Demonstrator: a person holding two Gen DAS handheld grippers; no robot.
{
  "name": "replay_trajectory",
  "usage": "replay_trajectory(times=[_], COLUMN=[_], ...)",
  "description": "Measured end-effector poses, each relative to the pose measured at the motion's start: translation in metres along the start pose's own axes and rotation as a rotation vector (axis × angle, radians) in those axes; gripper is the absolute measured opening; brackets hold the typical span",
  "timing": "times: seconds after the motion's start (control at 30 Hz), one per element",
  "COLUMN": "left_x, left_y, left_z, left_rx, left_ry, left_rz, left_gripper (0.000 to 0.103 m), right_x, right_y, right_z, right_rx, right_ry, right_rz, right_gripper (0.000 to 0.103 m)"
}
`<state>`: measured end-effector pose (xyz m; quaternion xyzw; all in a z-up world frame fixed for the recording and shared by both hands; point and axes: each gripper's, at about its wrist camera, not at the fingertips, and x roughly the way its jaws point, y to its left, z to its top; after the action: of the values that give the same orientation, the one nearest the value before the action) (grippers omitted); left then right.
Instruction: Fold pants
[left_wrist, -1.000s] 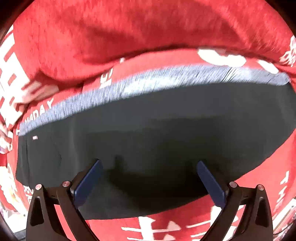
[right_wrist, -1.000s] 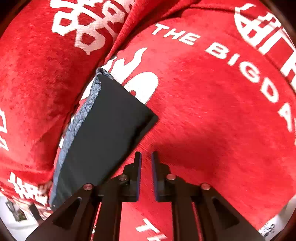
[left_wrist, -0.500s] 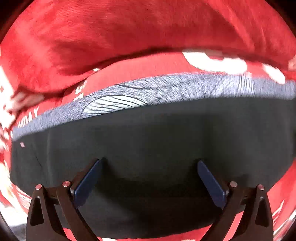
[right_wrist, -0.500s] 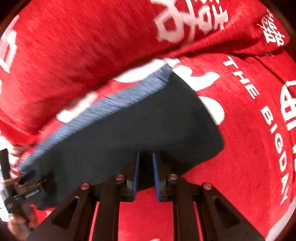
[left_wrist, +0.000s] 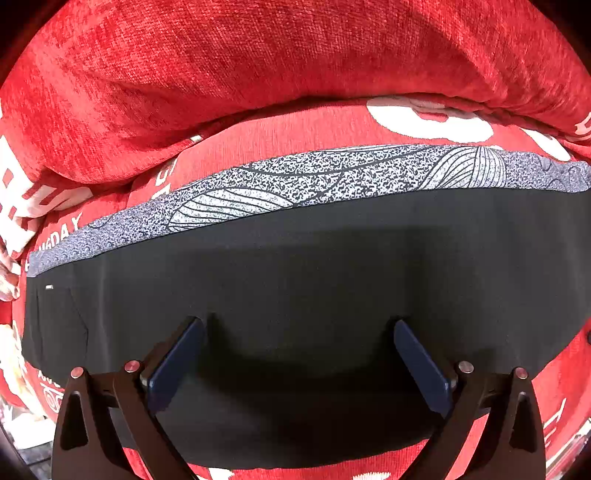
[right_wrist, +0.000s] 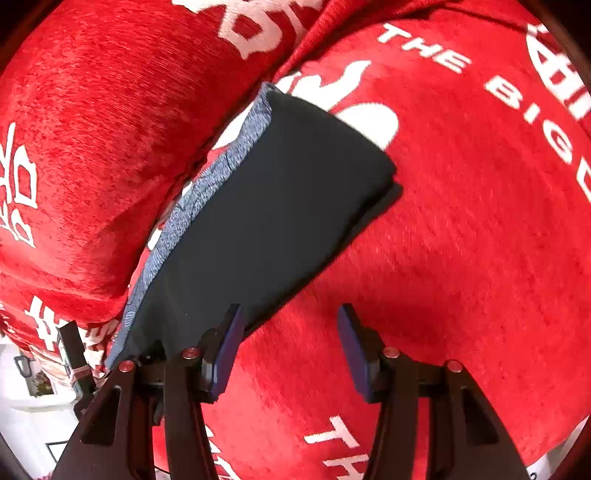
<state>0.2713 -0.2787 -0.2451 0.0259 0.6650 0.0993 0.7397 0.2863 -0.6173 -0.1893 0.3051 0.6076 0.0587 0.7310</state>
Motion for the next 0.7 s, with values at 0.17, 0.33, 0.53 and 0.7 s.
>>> replay_trajectory(times=[0.17, 0.33, 0.53, 0.7], left_x=[0.001, 0.001, -0.001, -0.014], left_y=[-0.006, -0.008, -0.010, -0.013], left_z=[0.003, 0.002, 0.002, 0.003], left_rx=[0.021, 0.025, 0.043, 0.035], left_ry=[-0.007, -0.010, -0.009, -0.015], left_rz=[0.022, 0.029, 0.039, 0.019], left_gripper=[0.103, 0.103, 0.103, 0.103], right_x=[0.006, 0.008, 0.009, 0.008], right_y=[-0.004, -0.005, -0.009, -0.012], right_z=[-0.001, 0.004, 0.004, 0.007], right_rx=[0.020, 0.020, 0.027, 0.041], right_ry=[0.003, 0.002, 0.003, 0.002], right_rz=[0.042, 0.066, 0.090, 0.107], right_gripper=[0.057, 0.057, 0.057, 0.057])
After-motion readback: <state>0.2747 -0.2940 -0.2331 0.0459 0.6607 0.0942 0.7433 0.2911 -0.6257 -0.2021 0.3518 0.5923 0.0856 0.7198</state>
